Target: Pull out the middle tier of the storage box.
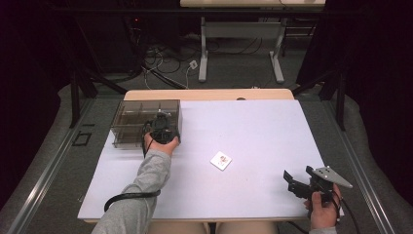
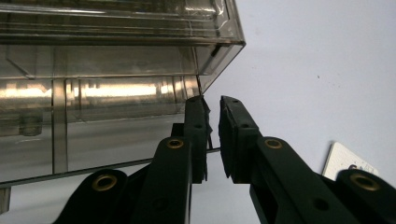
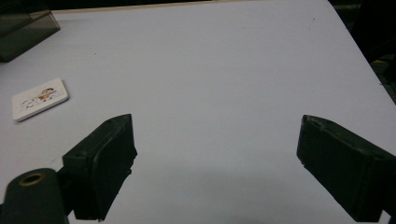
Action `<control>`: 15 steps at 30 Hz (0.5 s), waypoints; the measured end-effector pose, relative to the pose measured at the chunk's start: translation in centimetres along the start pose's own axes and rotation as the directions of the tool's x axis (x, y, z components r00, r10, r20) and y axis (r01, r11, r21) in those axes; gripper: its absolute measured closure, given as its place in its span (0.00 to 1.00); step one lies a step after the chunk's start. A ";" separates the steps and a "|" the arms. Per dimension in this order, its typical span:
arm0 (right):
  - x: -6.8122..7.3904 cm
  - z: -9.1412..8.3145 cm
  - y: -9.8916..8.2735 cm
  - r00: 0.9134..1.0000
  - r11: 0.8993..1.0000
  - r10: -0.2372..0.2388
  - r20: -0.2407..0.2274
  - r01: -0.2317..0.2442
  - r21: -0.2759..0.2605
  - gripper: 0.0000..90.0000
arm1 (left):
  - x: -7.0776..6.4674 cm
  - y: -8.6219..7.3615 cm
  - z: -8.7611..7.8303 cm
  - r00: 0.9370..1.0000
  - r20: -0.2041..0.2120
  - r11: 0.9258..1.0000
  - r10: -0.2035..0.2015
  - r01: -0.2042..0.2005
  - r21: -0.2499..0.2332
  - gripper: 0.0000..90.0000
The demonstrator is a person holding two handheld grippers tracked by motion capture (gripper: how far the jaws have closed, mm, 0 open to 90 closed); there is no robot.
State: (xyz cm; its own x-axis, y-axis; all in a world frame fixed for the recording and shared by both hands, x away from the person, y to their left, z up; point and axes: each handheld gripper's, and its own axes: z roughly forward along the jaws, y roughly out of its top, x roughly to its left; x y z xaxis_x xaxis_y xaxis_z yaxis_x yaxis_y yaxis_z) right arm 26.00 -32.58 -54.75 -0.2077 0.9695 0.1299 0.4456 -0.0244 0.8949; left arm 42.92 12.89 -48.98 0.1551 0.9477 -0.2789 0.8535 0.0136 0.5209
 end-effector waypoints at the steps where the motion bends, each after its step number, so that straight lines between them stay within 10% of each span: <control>1: 0.0 0.1 0.0 1.000 1.000 -0.001 0.000 0.001 -0.008 0.12 | 0.1 0.0 0.1 1.000 -0.002 1.000 -0.005 0.005 -0.001 0.93; 15: 0.0 0.1 0.0 1.000 1.000 0.002 0.005 -0.001 -0.013 0.12 | 0.5 0.0 0.1 0.997 0.019 0.998 -0.068 0.068 0.003 0.97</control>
State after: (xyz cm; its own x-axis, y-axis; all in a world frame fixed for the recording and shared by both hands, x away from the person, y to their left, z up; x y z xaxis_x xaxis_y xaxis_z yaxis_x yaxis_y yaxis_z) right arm 26.08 -32.52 -54.84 -0.2029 0.9706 0.1292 0.4349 -0.0289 0.9000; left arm 43.01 13.31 -49.22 0.1061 0.9382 -0.3294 0.8634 0.0774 0.4985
